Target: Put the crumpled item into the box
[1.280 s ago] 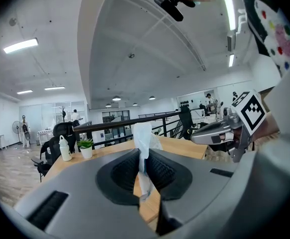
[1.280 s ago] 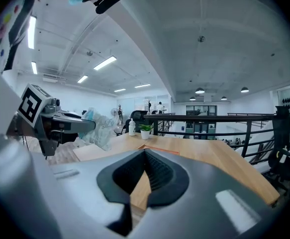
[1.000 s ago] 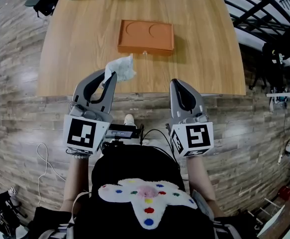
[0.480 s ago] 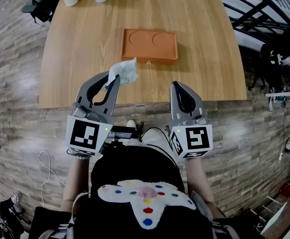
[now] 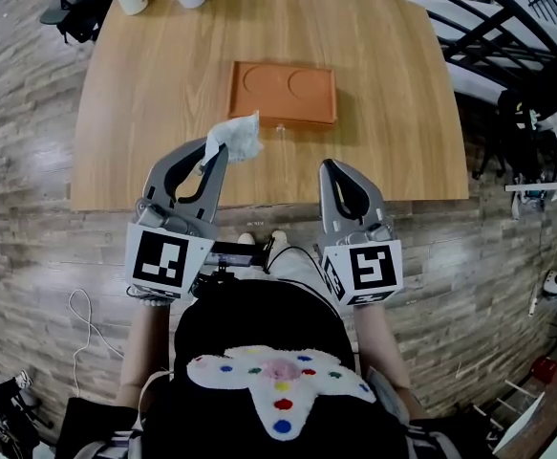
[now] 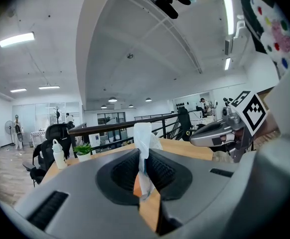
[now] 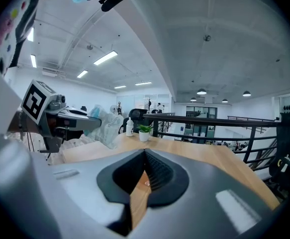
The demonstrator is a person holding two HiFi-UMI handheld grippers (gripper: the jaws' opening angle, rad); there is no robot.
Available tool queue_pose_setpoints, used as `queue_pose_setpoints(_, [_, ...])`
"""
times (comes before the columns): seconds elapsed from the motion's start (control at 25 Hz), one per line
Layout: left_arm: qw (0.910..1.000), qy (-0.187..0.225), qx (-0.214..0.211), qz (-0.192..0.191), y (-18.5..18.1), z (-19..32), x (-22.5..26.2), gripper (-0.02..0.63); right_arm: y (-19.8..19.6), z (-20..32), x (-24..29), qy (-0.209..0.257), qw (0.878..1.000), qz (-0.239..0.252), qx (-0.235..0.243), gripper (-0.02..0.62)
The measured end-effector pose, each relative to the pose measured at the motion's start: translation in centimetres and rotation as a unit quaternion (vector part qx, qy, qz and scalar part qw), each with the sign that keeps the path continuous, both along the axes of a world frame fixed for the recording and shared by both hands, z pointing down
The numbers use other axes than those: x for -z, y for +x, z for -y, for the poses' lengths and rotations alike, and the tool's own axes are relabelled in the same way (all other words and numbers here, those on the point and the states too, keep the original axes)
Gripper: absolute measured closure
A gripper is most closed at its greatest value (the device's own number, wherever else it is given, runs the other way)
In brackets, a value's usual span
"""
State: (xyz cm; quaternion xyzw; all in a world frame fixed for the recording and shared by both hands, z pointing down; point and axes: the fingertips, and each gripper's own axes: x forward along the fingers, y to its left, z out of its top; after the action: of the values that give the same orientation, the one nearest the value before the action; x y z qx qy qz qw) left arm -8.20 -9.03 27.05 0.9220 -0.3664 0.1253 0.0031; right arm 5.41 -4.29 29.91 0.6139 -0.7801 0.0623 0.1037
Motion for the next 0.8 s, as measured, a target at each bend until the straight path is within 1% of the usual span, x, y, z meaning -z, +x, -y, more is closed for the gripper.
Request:
queue_pose_setpoints(0.32, [0.9998,-0.001,0.018,0.000,-0.1,0.4,-0.1,0.565,-0.3,0.9,-0.6,-0.008,1.000,0.007,0.020,0.586])
queue_pose_setpoints(0.48, [0.9996,-0.004,0.028,0.001,-0.3,0.8,-0.3,0.565,-0.9,1.6,-1.2,-0.018,0.999,0.028,0.037,0.587])
queue_pose_setpoints(0.52, [0.9995,-0.004,0.030,0.002,-0.4,0.8,-0.3,0.565,-1.1,1.7,-1.5,-0.022,0.998,0.029,0.042,0.562])
queue_pose_setpoints(0.56, [0.9994,-0.004,0.033,0.002,-0.4,0.7,-0.4,0.565,-1.2,1.8,-1.7,-0.027,0.998,0.028,0.047,0.516])
queue_pose_setpoints(0.8, [0.9985,-0.008,0.055,0.002,-0.6,0.8,-0.7,0.565,-1.0,2.5,-3.3,-0.040,0.997,0.017,0.064,0.514])
